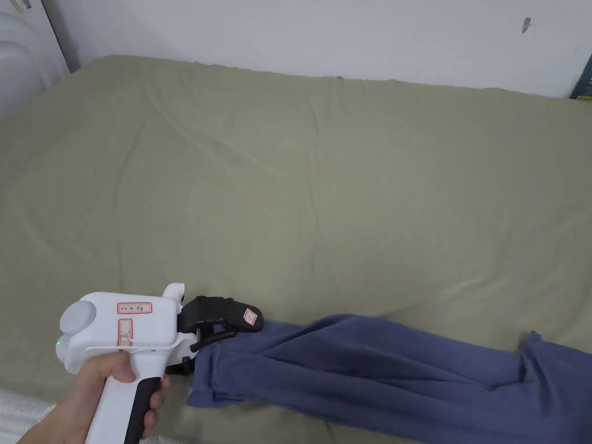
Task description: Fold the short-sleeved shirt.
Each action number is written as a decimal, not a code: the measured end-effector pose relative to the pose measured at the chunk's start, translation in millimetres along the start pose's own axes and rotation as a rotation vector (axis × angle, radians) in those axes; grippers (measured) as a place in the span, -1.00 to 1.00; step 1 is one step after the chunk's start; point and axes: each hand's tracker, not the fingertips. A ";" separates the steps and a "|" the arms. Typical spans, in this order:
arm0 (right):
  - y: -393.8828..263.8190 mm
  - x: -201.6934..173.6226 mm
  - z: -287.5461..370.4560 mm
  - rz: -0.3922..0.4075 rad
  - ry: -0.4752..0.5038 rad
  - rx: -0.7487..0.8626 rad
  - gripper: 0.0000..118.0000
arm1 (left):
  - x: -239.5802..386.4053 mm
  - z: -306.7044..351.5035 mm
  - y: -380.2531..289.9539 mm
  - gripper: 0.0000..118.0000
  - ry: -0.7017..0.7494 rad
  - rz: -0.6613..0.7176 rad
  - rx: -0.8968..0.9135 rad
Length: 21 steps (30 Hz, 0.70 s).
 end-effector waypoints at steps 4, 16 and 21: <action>0.7 -5.3 -1.0 -0.005 0.015 -0.021 -0.99 | -5.4 -0.4 9.9 -0.99 0.241 -0.085 0.061; 0.3 -3.0 1.1 -0.017 0.049 0.000 -0.99 | 4.6 76.4 10.9 -0.99 0.266 -0.085 0.132; -3.3 1.1 1.2 -0.023 0.070 -0.003 -0.99 | 32.1 104.6 8.9 -0.99 0.354 -0.123 0.179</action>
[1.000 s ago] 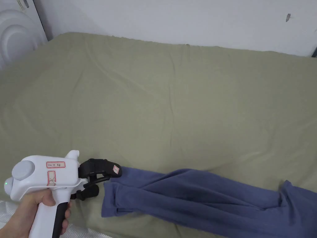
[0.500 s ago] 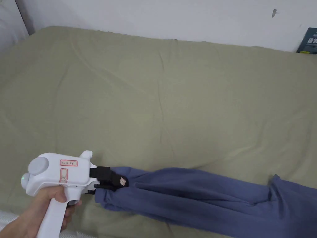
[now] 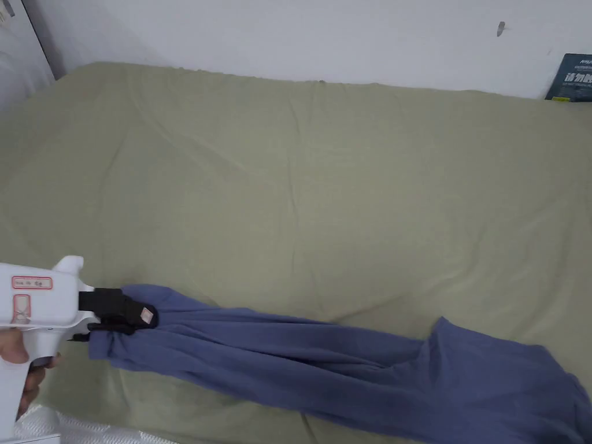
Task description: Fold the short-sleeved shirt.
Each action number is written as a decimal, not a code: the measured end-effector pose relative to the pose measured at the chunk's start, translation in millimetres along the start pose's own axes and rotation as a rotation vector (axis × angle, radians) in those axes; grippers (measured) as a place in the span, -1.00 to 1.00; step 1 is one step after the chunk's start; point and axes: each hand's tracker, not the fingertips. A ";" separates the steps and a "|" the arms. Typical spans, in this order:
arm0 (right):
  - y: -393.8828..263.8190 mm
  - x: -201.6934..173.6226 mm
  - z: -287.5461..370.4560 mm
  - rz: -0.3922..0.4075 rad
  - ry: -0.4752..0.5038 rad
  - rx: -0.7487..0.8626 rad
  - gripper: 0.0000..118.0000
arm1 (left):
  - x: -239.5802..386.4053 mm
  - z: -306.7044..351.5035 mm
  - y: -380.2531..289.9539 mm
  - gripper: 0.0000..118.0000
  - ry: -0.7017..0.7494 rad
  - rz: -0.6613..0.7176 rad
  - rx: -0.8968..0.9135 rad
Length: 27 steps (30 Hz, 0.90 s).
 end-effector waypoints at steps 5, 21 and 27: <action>-1.7 5.8 1.7 -0.010 0.011 0.005 -0.99 | 38.8 13.7 -8.8 -0.99 0.097 -0.070 0.017; -10.9 33.7 6.8 -0.013 0.021 0.011 -0.99 | 231.5 -75.3 -76.8 -0.99 0.389 -0.471 -0.078; -14.8 48.4 10.0 -0.002 0.000 0.015 -0.99 | 260.9 -166.5 -104.1 -0.99 0.501 -0.609 -0.180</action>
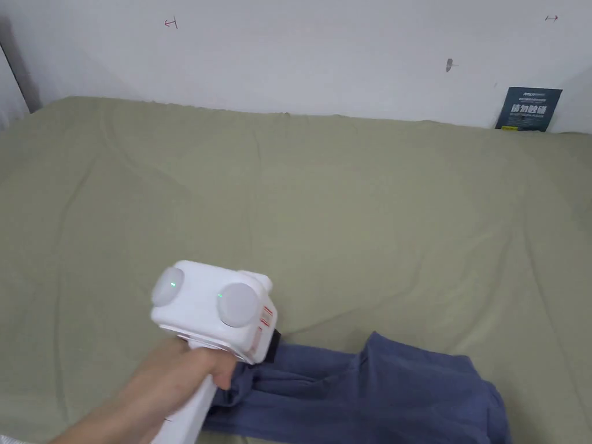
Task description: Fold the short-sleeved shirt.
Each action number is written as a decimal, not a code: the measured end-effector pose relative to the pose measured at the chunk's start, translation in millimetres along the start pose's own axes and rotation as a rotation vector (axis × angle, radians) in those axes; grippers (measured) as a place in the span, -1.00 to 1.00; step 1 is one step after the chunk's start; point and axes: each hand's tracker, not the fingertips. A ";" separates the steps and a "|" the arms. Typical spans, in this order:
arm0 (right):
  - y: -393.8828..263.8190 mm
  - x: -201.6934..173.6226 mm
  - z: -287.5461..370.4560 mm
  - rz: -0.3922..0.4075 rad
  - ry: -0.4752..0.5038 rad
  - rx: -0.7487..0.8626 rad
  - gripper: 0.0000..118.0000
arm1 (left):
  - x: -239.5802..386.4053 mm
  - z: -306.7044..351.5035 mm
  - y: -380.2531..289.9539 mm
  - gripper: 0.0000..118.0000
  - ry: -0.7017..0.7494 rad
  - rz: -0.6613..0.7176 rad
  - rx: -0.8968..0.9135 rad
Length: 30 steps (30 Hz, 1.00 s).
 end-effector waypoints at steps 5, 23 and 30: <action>-6.3 11.8 -2.8 -0.031 -0.010 -0.022 -0.99 | 45.9 -40.7 4.5 -0.64 0.020 -0.023 -0.020; -9.0 -6.7 -12.4 -0.044 0.054 -0.064 -0.99 | -65.0 59.8 -44.3 -1.00 -0.213 0.249 0.210; -13.2 -13.1 -12.9 -0.045 0.069 -0.087 -0.99 | -76.5 6.8 -37.3 -1.00 -0.468 0.338 0.128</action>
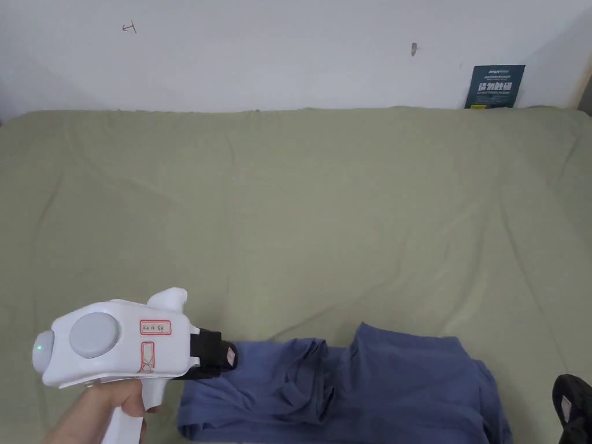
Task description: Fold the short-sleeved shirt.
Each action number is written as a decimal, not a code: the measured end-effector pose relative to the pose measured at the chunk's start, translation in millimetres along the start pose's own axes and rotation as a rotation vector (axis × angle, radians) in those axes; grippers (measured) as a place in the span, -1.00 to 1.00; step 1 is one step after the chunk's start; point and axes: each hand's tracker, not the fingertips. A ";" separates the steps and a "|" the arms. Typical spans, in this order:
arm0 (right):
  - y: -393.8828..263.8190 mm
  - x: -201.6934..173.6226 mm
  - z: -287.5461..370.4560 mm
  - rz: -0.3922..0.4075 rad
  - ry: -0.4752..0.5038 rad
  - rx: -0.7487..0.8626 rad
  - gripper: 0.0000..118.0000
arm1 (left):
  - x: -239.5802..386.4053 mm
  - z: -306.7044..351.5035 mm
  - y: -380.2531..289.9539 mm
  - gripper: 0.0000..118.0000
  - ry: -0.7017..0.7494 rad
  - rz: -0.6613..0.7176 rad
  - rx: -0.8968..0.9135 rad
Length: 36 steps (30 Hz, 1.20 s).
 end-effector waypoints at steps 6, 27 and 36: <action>-1.2 1.0 -5.3 0.017 -0.022 -0.036 -0.99 | 12.5 -99.9 -3.2 -1.00 -0.107 0.009 -0.166; 13.1 -28.8 -14.6 0.054 0.053 -0.028 -0.99 | -50.5 65.1 9.6 -1.00 0.111 -0.052 0.122; 8.3 -44.9 -21.0 0.073 0.083 -0.063 -0.99 | -111.6 27.1 -2.8 0.50 -0.137 0.093 0.010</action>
